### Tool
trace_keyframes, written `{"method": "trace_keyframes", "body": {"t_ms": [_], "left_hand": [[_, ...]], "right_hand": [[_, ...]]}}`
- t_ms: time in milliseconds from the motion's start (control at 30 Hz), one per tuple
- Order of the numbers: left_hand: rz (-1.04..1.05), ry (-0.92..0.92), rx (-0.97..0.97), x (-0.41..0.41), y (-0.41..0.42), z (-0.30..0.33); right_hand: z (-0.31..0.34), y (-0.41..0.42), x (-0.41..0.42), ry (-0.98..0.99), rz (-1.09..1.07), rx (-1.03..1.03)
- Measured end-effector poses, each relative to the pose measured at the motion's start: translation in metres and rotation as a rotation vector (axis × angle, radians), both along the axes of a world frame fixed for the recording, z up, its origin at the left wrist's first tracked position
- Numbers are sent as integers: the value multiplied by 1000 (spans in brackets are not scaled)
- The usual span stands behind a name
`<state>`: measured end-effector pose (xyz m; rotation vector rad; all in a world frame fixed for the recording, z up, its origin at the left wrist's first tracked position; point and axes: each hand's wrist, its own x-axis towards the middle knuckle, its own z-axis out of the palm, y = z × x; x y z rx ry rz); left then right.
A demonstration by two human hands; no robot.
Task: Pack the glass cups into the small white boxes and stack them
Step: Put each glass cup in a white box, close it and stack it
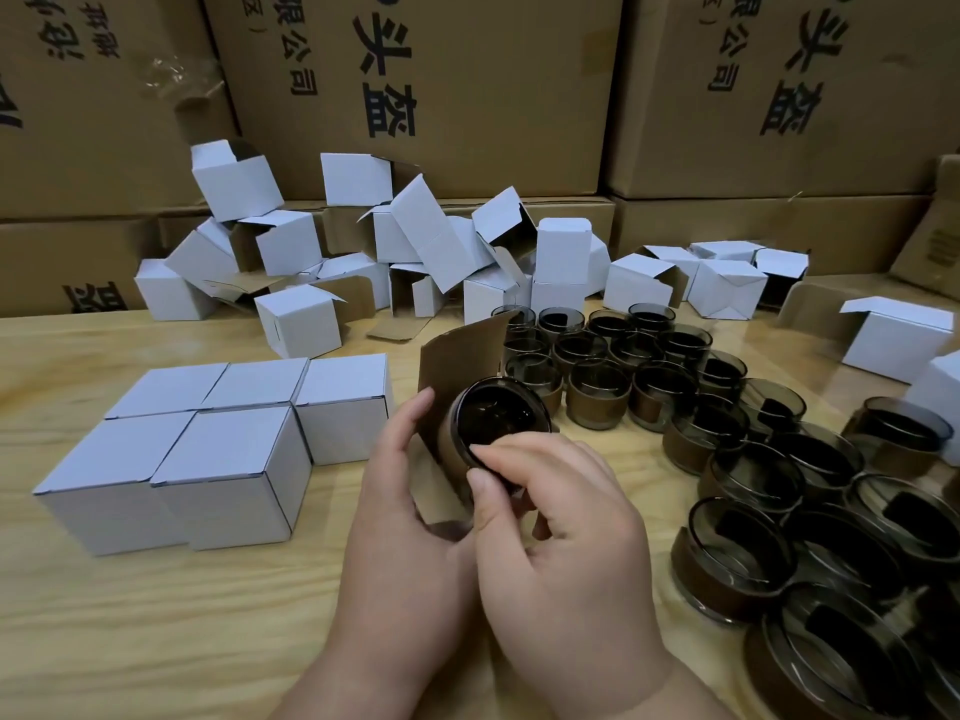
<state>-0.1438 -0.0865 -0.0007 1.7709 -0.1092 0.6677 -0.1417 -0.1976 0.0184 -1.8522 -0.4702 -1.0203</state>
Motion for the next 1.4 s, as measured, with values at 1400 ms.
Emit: {"method": "trace_keyframes", "body": {"t_ms": [1400], "left_hand": [[-168, 114, -150, 5, 2, -7]], "right_hand": [[-11, -10, 23, 628, 176, 529]]}}
